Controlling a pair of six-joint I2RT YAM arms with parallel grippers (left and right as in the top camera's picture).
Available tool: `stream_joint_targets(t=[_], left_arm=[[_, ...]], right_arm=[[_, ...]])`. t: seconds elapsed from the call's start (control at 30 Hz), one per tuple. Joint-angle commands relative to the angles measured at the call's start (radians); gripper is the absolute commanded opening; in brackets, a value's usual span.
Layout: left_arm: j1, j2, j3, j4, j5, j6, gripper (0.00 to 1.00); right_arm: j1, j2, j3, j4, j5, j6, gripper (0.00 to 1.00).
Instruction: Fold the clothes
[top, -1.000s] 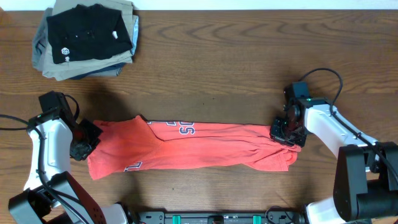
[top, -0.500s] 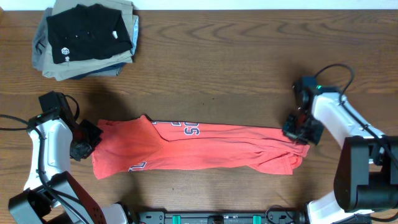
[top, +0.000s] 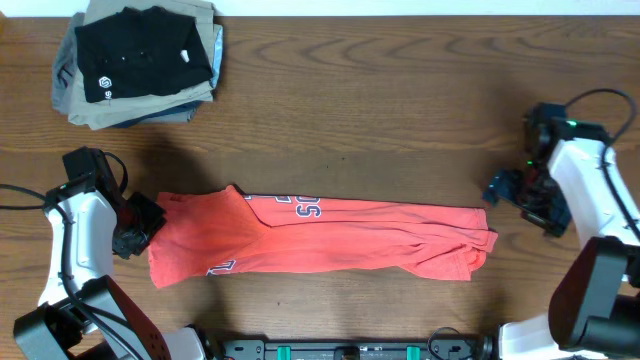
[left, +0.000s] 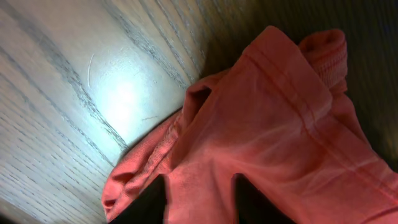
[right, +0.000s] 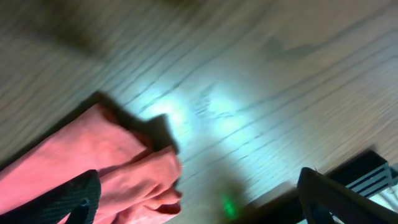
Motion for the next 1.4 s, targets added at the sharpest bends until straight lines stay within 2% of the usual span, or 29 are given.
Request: stream_joint_targets(t=[0.0,0.03,0.07,0.1,0.13,0.33,0.63,0.77,0.83,0.9,0.97,1.07,1.1,1.37], left_arm=[[-0.004,-0.002,-0.006,-0.003,0.005,-0.002,0.68],[-0.004,-0.002,-0.006,-0.003,0.01,-0.002,0.82],[-0.004,-0.002,-0.006,-0.003,0.012,-0.002,0.91],[-0.004,-0.002,-0.006,-0.003,0.012,-0.002,0.97],[-0.004,-0.002,-0.006,-0.003,0.014,-0.002,0.99],[-0.004,-0.002,-0.006,-0.003,0.018,-0.002,0.98],[-0.004,-0.002,-0.006,-0.002,0.018,-0.002,0.98],[-0.004,-0.002,-0.006,-0.002,0.018,-0.002,0.98],[-0.004,-0.002,-0.006,-0.002,0.018,-0.002,0.98],[-0.004,-0.002,-0.006,-0.002,0.018,-0.002,0.98],[-0.004,-0.002,-0.006,-0.002,0.018,-0.002,0.98],[-0.004,-0.002,-0.006,-0.002,0.019,-0.002,0.98],[-0.004,-0.002,-0.006,-0.002,0.018,-0.002,0.98],[-0.004,-0.002,-0.006,-0.002,0.018,-0.002,0.98]], right_arm=[[-0.047,-0.017,-0.047,0.034,-0.154,-0.116,0.99],[-0.055,-0.017,-0.068,0.064,-0.227,-0.163,0.99],[-0.058,-0.016,-0.087,0.09,-0.27,-0.192,0.99],[-0.06,-0.016,-0.113,0.12,-0.307,-0.213,0.99],[-0.06,-0.016,-0.138,0.149,-0.334,-0.229,0.99],[-0.06,-0.016,-0.293,0.302,-0.509,-0.301,0.99],[-0.052,-0.016,-0.411,0.366,-0.595,-0.302,0.99],[-0.025,-0.016,-0.474,0.407,-0.631,-0.3,0.94],[-0.015,-0.016,-0.498,0.422,-0.631,-0.285,0.87],[-0.014,-0.016,-0.513,0.439,-0.63,-0.256,0.74],[-0.014,-0.016,-0.512,0.447,-0.617,-0.225,0.53],[-0.015,-0.016,-0.51,0.47,-0.615,-0.189,0.08],[-0.015,-0.016,-0.509,0.475,-0.616,-0.18,0.01],[-0.029,-0.035,-0.408,0.395,-0.504,-0.168,0.01]])
